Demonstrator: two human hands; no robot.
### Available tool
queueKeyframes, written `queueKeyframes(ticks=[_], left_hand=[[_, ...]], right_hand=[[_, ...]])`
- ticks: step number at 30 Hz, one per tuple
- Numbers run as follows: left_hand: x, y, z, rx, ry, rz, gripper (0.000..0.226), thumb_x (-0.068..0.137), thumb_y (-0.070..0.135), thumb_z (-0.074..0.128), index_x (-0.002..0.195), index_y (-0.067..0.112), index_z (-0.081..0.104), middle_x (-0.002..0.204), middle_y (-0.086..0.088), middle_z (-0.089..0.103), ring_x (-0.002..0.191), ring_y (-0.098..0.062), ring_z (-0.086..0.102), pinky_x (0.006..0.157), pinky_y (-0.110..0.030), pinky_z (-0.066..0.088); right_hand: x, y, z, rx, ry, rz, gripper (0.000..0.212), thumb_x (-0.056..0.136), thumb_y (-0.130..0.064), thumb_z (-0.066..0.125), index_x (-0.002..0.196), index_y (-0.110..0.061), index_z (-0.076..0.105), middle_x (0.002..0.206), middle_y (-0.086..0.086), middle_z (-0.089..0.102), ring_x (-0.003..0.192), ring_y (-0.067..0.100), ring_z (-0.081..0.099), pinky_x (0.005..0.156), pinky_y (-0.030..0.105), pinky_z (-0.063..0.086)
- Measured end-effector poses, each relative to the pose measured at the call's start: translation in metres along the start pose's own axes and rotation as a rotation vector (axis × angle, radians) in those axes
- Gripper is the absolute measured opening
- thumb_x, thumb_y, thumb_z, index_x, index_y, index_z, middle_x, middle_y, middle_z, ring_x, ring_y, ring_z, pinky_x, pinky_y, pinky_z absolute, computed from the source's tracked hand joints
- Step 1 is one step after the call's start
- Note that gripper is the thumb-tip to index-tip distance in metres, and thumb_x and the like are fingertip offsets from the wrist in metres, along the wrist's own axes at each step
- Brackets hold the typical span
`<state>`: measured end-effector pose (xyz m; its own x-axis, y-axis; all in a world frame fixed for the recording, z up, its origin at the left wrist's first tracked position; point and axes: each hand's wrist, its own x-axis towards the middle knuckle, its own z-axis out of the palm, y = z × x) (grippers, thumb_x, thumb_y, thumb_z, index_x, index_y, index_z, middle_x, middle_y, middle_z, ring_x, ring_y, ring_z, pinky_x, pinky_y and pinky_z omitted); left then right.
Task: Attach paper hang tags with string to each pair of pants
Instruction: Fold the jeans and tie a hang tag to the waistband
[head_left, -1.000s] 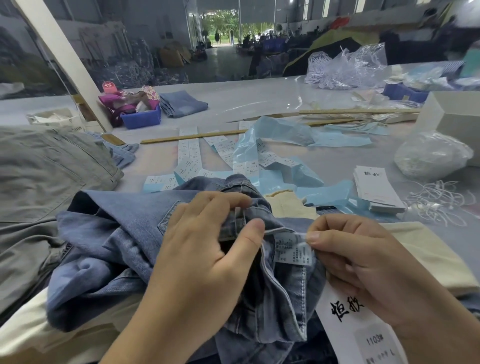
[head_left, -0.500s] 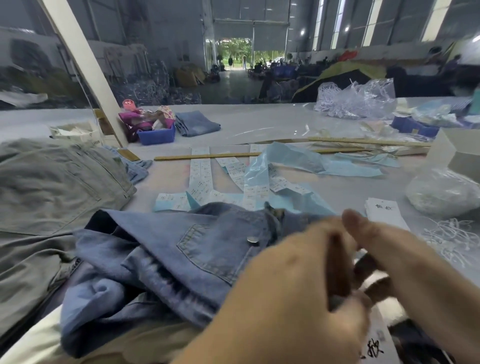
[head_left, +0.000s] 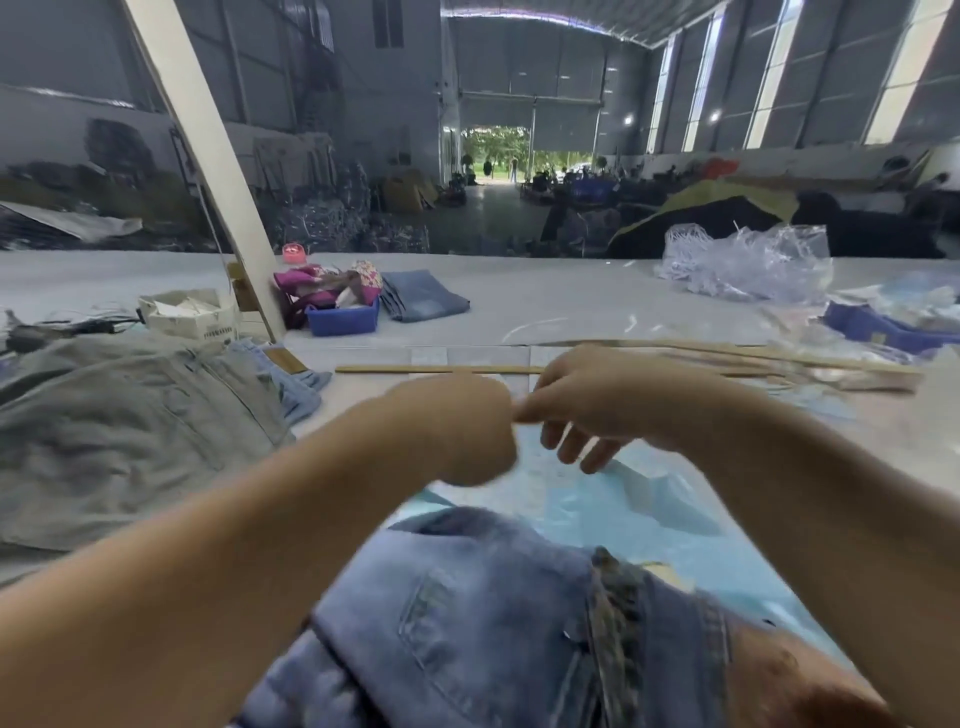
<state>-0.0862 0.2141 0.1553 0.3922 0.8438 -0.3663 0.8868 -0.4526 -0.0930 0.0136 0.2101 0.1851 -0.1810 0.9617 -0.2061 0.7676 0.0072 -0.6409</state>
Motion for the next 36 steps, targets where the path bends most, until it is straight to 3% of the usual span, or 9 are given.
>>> queueKeyframes(ticks=[2, 5, 8, 10, 12, 20, 25, 30, 36], left_hand=[[0.003, -0.075, -0.004, 0.04, 0.141, -0.272, 0.018, 0.095, 0.014, 0.043, 0.096, 0.012, 0.061, 0.092, -0.004, 0.057, 0.082, -0.021, 0.056, 0.072, -0.029, 0.049], [0.045, -0.126, 0.013, -0.007, 0.133, -0.449, 0.033, 0.096, 0.014, 0.041, 0.125, 0.006, 0.058, 0.129, -0.012, 0.057, 0.118, -0.031, 0.054, 0.102, -0.042, 0.045], [0.094, -0.166, 0.047, -0.174, 0.144, -0.518, 0.021, 0.095, 0.013, 0.041, 0.101, 0.006, 0.061, 0.125, -0.012, 0.06, 0.107, -0.03, 0.056, 0.098, -0.041, 0.047], [0.12, -0.177, 0.08, -0.369, 0.205, -0.568, 0.014, 0.094, 0.021, 0.048, 0.086, 0.012, 0.055, 0.117, -0.009, 0.063, 0.094, -0.026, 0.054, 0.088, -0.038, 0.049], [0.141, -0.17, 0.112, -0.581, 0.297, -0.556, 0.023, 0.09, 0.036, 0.055, 0.103, 0.018, 0.058, 0.115, -0.004, 0.063, 0.093, -0.024, 0.055, 0.077, -0.032, 0.044], [0.168, -0.141, 0.177, -0.887, 0.443, -0.458, 0.015, 0.072, 0.019, 0.056, 0.065, 0.02, 0.042, 0.073, 0.003, 0.055, 0.066, -0.015, 0.047, 0.054, -0.031, 0.033], [0.158, -0.138, 0.169, -0.81, 0.298, -0.462, 0.014, 0.067, 0.034, 0.054, 0.074, 0.024, 0.048, 0.08, 0.007, 0.058, 0.074, -0.013, 0.054, 0.058, -0.028, 0.038], [0.158, -0.145, 0.17, -0.745, 0.384, -0.519, 0.015, 0.082, 0.038, 0.052, 0.074, 0.026, 0.049, 0.084, 0.009, 0.059, 0.081, -0.015, 0.057, 0.066, -0.03, 0.045], [0.165, -0.155, 0.173, -1.123, 0.351, -0.456, 0.032, 0.098, 0.031, 0.044, 0.068, 0.022, 0.052, 0.077, -0.001, 0.061, 0.076, -0.026, 0.058, 0.081, -0.046, 0.055]], right_hand=[[0.038, 0.001, 0.013, -0.185, 0.006, 0.029, 0.023, 0.09, -0.027, 0.068, 0.087, -0.004, 0.063, 0.08, 0.011, 0.068, 0.067, 0.021, 0.068, 0.052, 0.028, 0.056], [0.089, 0.004, 0.042, -0.404, 0.003, 0.022, 0.017, 0.092, -0.022, 0.063, 0.087, -0.006, 0.058, 0.075, 0.006, 0.058, 0.064, 0.018, 0.061, 0.049, 0.023, 0.05], [0.135, 0.015, 0.075, -0.495, -0.053, -0.014, 0.029, 0.096, -0.017, 0.055, 0.122, -0.007, 0.057, 0.102, 0.008, 0.062, 0.078, 0.018, 0.054, 0.075, 0.029, 0.049], [0.162, 0.027, 0.096, -0.489, -0.099, 0.01, 0.026, 0.092, -0.018, 0.057, 0.116, -0.008, 0.06, 0.115, 0.012, 0.063, 0.096, 0.027, 0.061, 0.079, 0.035, 0.048], [0.184, 0.044, 0.12, -0.476, -0.07, 0.004, 0.022, 0.09, -0.021, 0.056, 0.109, -0.01, 0.059, 0.111, 0.013, 0.061, 0.105, 0.031, 0.061, 0.076, 0.036, 0.045], [0.222, 0.104, 0.175, -0.466, 0.066, -0.145, 0.075, 0.088, -0.039, 0.05, 0.152, -0.022, 0.014, 0.146, 0.002, 0.03, 0.128, 0.027, 0.034, 0.107, 0.041, 0.034], [0.225, 0.108, 0.178, -0.465, 0.027, -0.156, 0.065, 0.087, -0.041, 0.046, 0.146, -0.02, 0.027, 0.142, 0.0, 0.041, 0.127, 0.029, 0.037, 0.109, 0.044, 0.031], [0.219, 0.104, 0.174, -0.419, 0.043, -0.202, 0.045, 0.083, -0.036, 0.053, 0.126, -0.023, 0.046, 0.123, -0.001, 0.053, 0.117, 0.025, 0.044, 0.103, 0.039, 0.035], [0.216, 0.107, 0.171, -0.339, 0.081, -0.167, 0.053, 0.081, -0.039, 0.056, 0.13, -0.023, 0.045, 0.131, -0.004, 0.048, 0.124, 0.023, 0.039, 0.102, 0.037, 0.036]])
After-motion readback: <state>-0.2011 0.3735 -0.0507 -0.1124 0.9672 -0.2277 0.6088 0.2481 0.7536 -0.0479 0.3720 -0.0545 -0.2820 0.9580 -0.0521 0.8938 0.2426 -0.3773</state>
